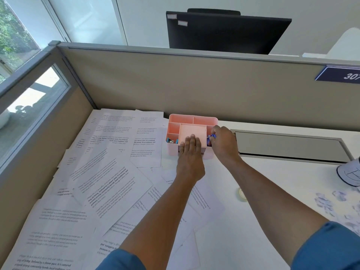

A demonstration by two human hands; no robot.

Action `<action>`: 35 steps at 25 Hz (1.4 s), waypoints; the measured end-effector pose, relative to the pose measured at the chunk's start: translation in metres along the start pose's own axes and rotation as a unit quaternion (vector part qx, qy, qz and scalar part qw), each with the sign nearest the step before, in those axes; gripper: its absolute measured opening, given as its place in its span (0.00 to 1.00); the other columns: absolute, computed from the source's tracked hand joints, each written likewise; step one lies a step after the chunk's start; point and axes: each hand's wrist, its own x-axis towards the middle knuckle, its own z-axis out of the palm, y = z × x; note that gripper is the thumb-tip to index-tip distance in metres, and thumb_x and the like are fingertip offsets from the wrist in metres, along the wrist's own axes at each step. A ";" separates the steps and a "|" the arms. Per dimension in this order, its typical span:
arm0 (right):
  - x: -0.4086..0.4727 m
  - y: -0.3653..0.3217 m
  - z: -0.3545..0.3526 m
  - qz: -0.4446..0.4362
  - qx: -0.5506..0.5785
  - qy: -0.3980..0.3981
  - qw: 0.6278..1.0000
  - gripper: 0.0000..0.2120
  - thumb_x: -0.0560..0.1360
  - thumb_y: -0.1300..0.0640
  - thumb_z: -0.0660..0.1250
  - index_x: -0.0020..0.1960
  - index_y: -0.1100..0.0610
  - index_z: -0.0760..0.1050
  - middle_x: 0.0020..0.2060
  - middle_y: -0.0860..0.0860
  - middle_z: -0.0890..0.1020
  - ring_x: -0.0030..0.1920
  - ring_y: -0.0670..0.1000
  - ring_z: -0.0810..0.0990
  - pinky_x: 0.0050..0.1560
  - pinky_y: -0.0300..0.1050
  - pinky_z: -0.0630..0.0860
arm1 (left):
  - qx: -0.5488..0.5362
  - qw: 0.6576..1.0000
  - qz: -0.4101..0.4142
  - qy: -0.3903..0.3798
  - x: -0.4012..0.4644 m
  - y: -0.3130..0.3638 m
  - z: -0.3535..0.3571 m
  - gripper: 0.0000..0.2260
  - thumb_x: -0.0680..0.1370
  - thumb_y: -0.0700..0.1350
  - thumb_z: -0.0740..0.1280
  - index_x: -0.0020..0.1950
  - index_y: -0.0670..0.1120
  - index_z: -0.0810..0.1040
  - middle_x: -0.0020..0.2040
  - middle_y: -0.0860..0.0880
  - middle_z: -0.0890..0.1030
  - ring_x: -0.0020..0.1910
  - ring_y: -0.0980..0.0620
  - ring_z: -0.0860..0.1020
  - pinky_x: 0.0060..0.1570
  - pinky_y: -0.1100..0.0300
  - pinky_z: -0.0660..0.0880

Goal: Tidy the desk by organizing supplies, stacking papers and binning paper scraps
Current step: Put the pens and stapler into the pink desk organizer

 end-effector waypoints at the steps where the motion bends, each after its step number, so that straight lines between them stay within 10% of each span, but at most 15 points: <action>1: -0.001 0.000 0.000 0.001 0.001 0.003 1.000 0.05 0.77 0.61 0.65 0.53 0.59 0.77 0.48 0.57 0.78 0.47 0.57 0.78 0.43 0.50 0.78 | 0.003 1.000 0.000 0.003 0.000 0.000 0.000 0.40 0.80 0.44 0.67 0.82 0.43 0.42 0.83 0.44 0.42 0.82 0.43 0.40 0.78 0.48 0.39; 19: -0.064 0.055 -0.031 0.015 0.071 -0.005 0.997 0.13 0.78 0.59 0.65 0.62 0.56 0.73 0.58 0.53 0.77 0.59 0.55 0.77 0.56 0.52 0.78 | -0.044 0.990 0.129 0.046 -0.037 0.020 0.011 0.29 0.82 0.41 0.63 0.82 0.47 0.55 0.83 0.49 0.52 0.82 0.48 0.47 0.77 0.51 0.48; 35: -0.194 0.114 0.018 0.119 -0.023 -0.067 0.990 0.31 0.74 0.47 0.69 0.72 0.58 0.64 0.64 0.54 0.72 0.61 0.58 0.71 0.57 0.52 0.71 | -0.002 0.998 -0.035 -0.045 -0.118 -0.012 0.088 0.34 0.84 0.60 0.51 0.82 0.46 0.38 0.82 0.48 0.36 0.80 0.50 0.35 0.79 0.52 0.35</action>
